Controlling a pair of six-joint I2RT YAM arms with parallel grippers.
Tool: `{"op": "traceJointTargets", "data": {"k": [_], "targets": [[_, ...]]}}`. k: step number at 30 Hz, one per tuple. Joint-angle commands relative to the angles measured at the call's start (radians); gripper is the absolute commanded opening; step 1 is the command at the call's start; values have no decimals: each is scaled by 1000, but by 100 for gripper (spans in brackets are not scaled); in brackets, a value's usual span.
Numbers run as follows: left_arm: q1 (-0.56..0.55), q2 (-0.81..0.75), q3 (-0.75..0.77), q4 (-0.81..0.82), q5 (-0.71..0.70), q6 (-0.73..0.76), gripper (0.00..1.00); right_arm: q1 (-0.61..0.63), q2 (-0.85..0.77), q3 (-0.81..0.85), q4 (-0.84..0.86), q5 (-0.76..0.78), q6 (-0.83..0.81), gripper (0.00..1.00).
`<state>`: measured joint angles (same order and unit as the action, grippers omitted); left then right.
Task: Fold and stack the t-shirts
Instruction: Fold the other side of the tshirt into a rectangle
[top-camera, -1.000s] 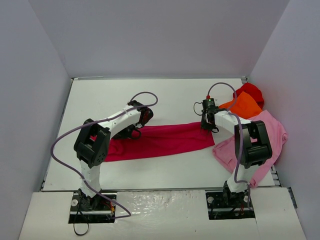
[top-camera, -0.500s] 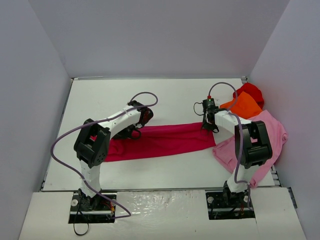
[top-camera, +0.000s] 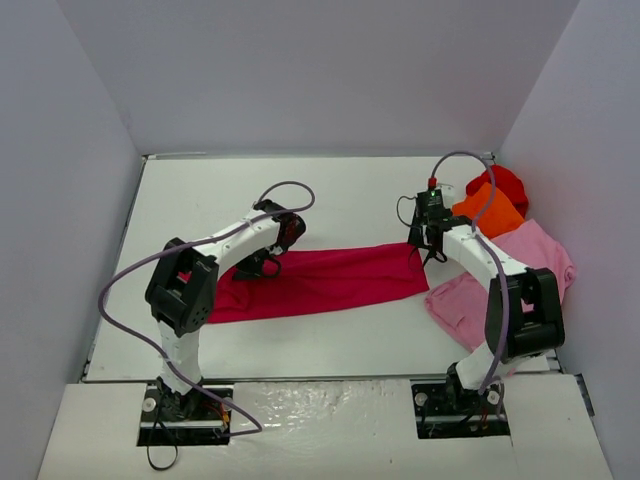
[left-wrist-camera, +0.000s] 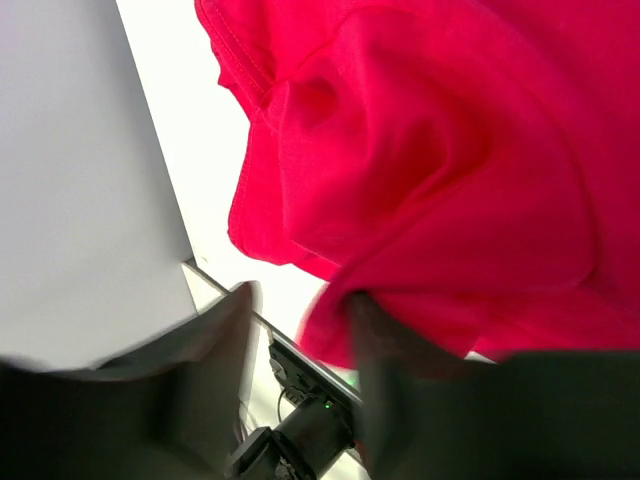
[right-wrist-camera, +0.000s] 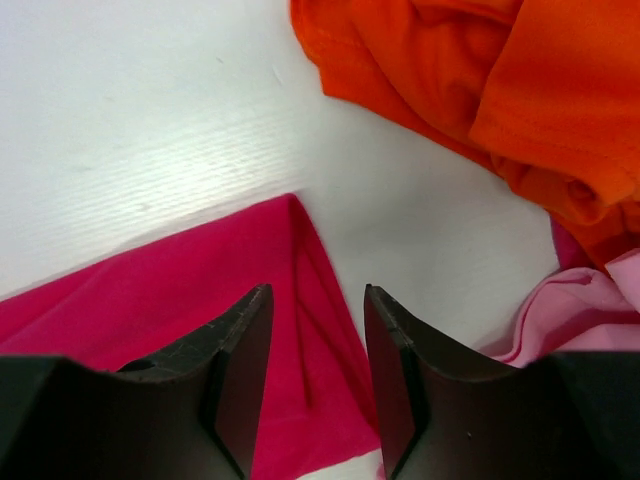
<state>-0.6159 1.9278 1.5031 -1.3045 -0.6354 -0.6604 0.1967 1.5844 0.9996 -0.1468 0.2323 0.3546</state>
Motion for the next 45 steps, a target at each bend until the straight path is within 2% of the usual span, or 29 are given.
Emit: {"op": "traceJointTargets", "data": {"k": [1,3,6,7,8,10,11,14,18,20,22,24,28,35,39,45], "targets": [[-4,-167,93,-187,20,12,59,2,-84,40,27,-93,24,40],[-4,-208,95,-130,80,43,72,27,-77,40,45,-179,49,40],[-3,-293,62,-73,139,44,69,142,-61,39,110,-226,76,40],[0,-312,49,-66,143,33,61,179,-52,44,127,-255,84,40],[3,-325,38,-65,144,23,48,212,-39,52,141,-303,100,40],[17,-346,15,-68,146,-1,12,313,13,80,235,-376,127,40],[23,-348,3,-75,145,-13,6,346,37,95,263,-400,135,40],[36,-358,-3,-91,125,-67,4,466,149,210,324,-498,135,40],[50,-410,0,-103,63,-136,4,582,265,372,362,-533,87,39],[77,-453,-28,-60,63,-138,4,615,333,443,371,-555,83,28],[100,-477,-57,-35,115,-127,0,620,384,466,381,-568,93,7],[187,-505,-104,52,192,-84,0,631,442,534,411,-653,130,0],[259,-561,-127,97,192,-82,0,657,494,593,442,-688,130,0],[301,-653,-213,196,235,-124,0,696,604,669,446,-747,123,0],[323,-687,-273,270,299,-113,0,696,678,698,343,-736,90,0],[332,-657,-279,275,310,-83,0,638,650,513,271,-629,48,0]]}}
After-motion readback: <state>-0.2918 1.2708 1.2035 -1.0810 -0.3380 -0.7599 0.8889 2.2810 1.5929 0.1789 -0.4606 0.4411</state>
